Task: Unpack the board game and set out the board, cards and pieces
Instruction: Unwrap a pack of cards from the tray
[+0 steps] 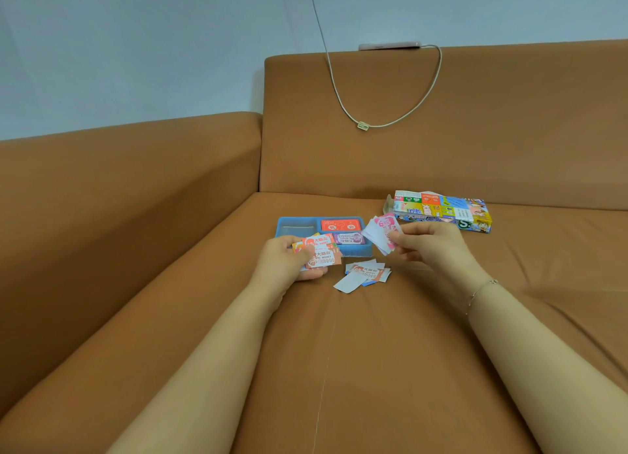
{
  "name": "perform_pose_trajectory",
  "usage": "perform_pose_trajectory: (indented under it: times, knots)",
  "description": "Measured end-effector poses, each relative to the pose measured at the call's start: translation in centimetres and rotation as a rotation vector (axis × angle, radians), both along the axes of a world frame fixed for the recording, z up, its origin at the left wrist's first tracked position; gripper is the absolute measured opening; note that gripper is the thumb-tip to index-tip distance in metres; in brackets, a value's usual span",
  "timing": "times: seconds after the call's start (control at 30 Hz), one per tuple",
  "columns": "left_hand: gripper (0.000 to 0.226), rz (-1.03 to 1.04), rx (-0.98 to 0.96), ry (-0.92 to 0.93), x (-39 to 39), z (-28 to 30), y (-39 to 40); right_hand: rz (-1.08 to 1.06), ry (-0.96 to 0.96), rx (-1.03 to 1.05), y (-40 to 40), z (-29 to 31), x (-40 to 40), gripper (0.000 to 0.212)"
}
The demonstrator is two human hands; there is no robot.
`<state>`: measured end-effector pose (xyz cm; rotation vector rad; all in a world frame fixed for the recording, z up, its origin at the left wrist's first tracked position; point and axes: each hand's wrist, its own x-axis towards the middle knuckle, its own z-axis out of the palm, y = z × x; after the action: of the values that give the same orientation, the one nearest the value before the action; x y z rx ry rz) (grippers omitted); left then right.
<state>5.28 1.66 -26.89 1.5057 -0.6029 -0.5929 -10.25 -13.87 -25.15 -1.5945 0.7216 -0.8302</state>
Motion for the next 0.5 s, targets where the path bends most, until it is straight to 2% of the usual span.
perform_pose_trajectory:
  times: [0.1, 0.17, 0.27, 0.5]
  knots:
    - [0.009, -0.02, -0.001, 0.002, -0.2, 0.2, 0.0, 0.1, -0.051, 0.135, 0.4, 0.2, 0.4, 0.006]
    - [0.014, -0.065, 0.0, 0.008, -0.5, 0.3, 0.1, 0.15, -0.029, 0.147, 0.9, 0.1, 1.0, 0.013]
    - [0.019, -0.129, -0.012, 0.041, -0.7, 0.5, 0.2, 0.198, 0.019, 0.094, 1.6, -0.4, 1.6, 0.018]
    - [0.027, -0.2, -0.038, 0.068, -1.1, 0.5, 0.2, 0.14, 0.136, -0.169, 2.4, -1.2, 2.8, 0.01]
